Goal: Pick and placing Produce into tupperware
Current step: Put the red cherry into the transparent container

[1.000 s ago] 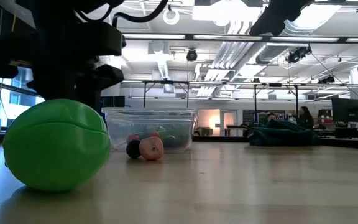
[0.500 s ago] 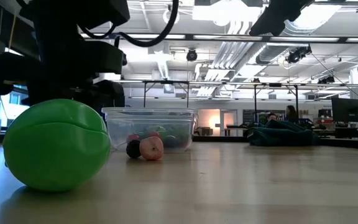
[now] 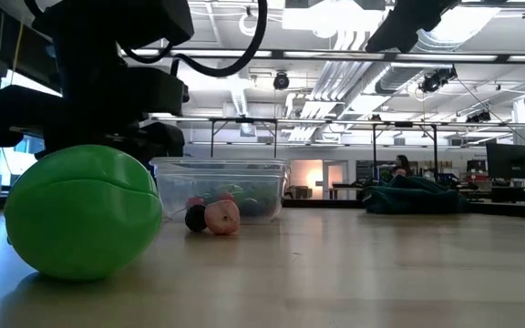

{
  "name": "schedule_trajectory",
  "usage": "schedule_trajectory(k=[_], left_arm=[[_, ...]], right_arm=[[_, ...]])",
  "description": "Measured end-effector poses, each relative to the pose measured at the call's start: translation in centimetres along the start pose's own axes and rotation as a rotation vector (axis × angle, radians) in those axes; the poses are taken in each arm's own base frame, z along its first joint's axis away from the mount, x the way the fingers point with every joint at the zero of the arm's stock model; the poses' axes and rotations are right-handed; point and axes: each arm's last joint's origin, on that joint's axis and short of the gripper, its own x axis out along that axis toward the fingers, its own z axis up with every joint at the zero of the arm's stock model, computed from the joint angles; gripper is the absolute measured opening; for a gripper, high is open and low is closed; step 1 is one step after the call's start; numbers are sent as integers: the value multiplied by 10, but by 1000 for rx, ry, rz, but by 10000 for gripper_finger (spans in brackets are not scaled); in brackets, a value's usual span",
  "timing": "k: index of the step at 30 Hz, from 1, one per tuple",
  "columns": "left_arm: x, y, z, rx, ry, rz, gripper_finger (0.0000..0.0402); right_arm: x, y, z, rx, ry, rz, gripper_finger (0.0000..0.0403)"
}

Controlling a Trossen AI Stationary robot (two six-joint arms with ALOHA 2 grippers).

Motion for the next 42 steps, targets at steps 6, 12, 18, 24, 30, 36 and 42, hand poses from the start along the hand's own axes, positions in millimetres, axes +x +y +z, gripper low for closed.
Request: schedule_trajectory(k=[6, 12, 18, 24, 30, 36, 42], left_arm=[[0, 0, 0, -11, 0, 3, 131], [0, 0, 0, -15, 3, 2, 129], [0, 0, 0, -15, 0, 2, 100], [0, 0, 0, -14, 5, 8, 109], [-5, 1, 0, -12, -6, 9, 113], [-26, 3, 1, -18, -72, 40, 104], [-58, 7, -2, -20, -163, 130, 115]], right_arm=[[0, 0, 0, 0, 0, 0, 68], [0, 0, 0, 0, 0, 0, 68], [0, 0, 0, 0, 0, 0, 68], [0, 0, 0, 0, -1, 0, 68], [0, 0, 0, 0, 0, 0, 68], [0, 0, 0, 0, -1, 0, 68], [0, 0, 0, 0, -1, 0, 68]])
